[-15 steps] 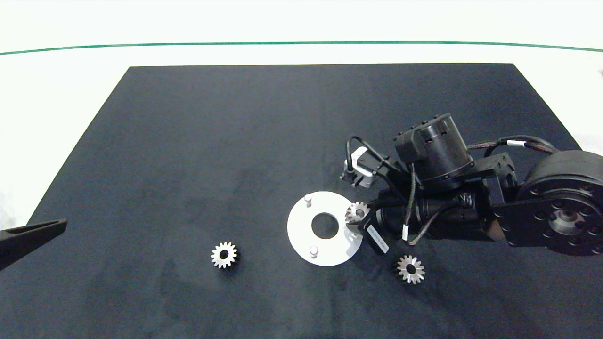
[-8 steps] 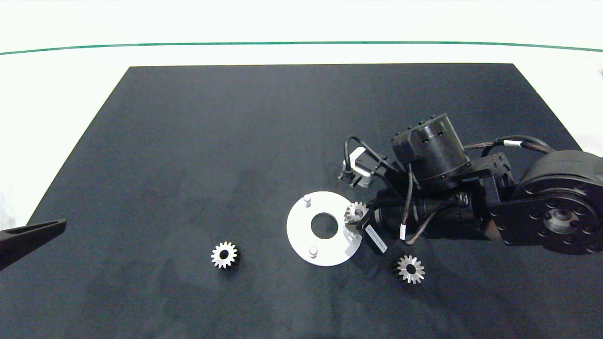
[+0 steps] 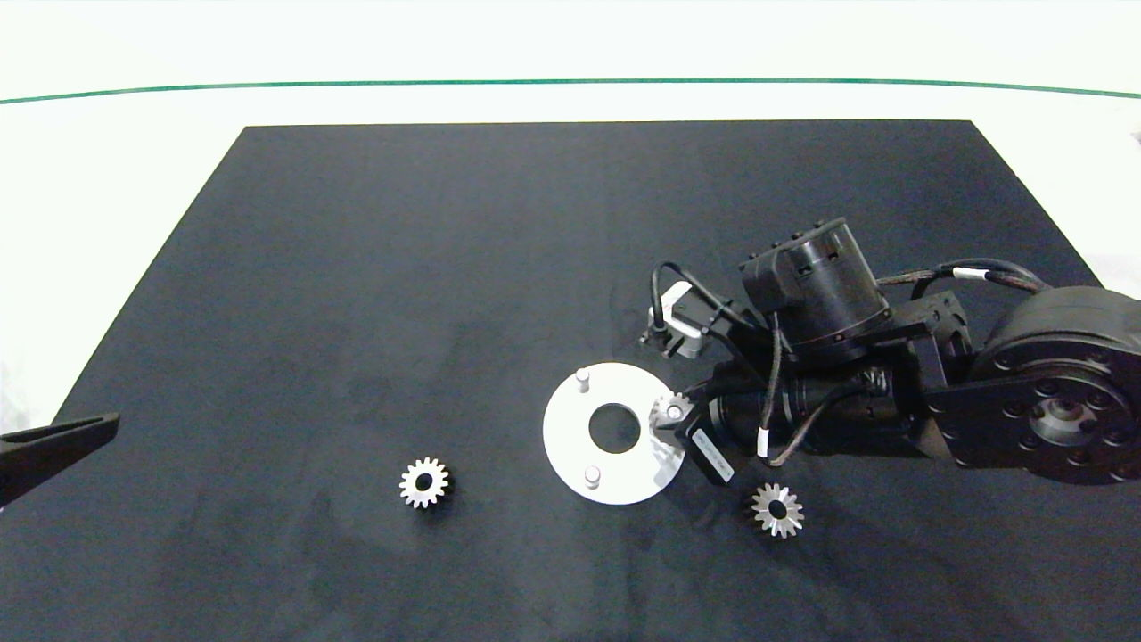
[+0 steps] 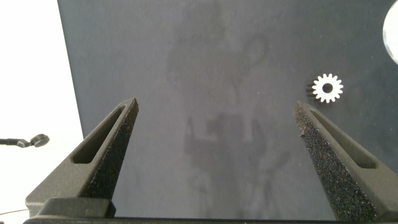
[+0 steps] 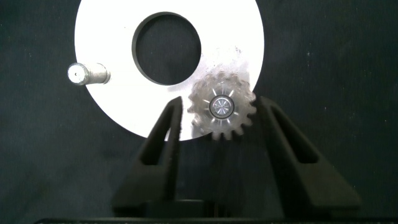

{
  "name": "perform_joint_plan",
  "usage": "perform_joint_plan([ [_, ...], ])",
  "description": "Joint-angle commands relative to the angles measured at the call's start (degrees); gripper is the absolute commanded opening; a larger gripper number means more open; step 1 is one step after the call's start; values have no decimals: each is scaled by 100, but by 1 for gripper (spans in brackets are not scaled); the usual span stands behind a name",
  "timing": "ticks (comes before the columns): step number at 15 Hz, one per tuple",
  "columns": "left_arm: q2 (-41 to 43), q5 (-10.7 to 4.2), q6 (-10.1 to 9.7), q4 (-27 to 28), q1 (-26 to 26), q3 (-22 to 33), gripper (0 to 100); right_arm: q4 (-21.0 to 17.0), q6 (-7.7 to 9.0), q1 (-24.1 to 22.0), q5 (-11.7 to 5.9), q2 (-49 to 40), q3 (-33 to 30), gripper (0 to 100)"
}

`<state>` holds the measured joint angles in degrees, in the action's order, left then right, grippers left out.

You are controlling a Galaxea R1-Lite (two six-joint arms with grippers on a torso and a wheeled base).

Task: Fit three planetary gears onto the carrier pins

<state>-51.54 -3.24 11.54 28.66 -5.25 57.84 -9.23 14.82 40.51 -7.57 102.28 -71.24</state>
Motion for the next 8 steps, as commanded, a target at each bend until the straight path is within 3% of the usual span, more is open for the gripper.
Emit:
perform_joint_plan([
  [1, 13, -1, 6, 17, -2, -1, 100, -9, 12, 1, -16, -50, 31, 100],
  [8, 13, -10, 6, 17, -2, -10, 100, -88, 29, 124, -157, -1219, 1104, 100],
])
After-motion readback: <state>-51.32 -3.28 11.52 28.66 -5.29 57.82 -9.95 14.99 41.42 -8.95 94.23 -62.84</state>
